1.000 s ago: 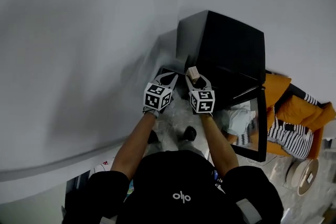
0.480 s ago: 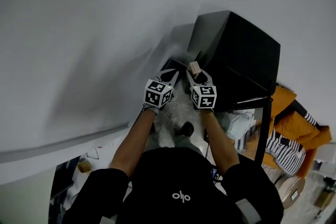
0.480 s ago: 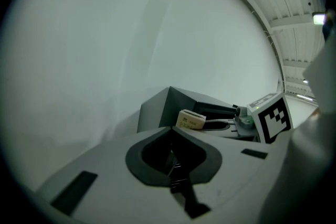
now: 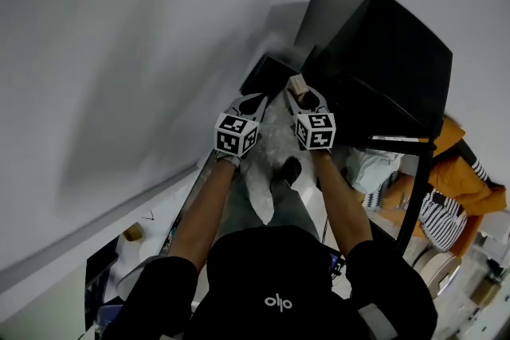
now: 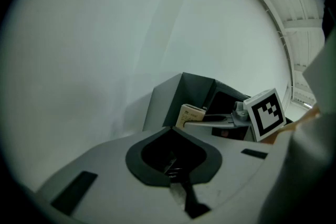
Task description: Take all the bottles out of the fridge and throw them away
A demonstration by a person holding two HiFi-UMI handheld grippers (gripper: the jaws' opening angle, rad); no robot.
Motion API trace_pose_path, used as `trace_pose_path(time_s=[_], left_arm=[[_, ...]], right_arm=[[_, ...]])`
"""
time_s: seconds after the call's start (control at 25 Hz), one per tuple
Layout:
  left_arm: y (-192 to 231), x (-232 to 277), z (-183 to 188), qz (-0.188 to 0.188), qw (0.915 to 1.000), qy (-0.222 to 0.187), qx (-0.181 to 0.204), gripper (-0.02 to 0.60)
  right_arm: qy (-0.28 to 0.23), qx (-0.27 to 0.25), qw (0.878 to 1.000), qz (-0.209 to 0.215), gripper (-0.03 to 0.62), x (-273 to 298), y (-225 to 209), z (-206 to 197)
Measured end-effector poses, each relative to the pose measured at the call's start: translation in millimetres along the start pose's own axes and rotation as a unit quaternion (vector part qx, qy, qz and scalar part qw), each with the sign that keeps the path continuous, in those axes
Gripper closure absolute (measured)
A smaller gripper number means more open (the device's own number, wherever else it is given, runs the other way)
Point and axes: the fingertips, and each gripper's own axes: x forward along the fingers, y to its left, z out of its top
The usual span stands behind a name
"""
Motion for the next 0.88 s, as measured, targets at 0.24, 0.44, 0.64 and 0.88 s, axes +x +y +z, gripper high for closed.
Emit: trace_pose_path(time_s=[0.24, 0.44, 0.64, 0.88], left_arm=[[31, 26, -56, 0.000, 0.9994, 0.026, -0.021, 0.580], [58, 47, -109, -0.014, 0.9979, 0.056, -0.032, 0.580], [82, 78, -148, -0.026, 0.9969, 0.067, -0.032, 0.580], [109, 113, -197, -0.031, 0.9961, 0.072, -0.039, 0.580]], right_arm=[[0.022, 0.010, 1.000, 0.002, 0.399, 42, -14, -51], [0.039, 0.030, 0.999, -0.013, 0.399, 78, -22, -103], [0.050, 0.039, 0.998, -0.020, 0.399, 115, -35, -152], [0.063, 0.042, 0.997, -0.015, 0.399, 155, -42, -214]])
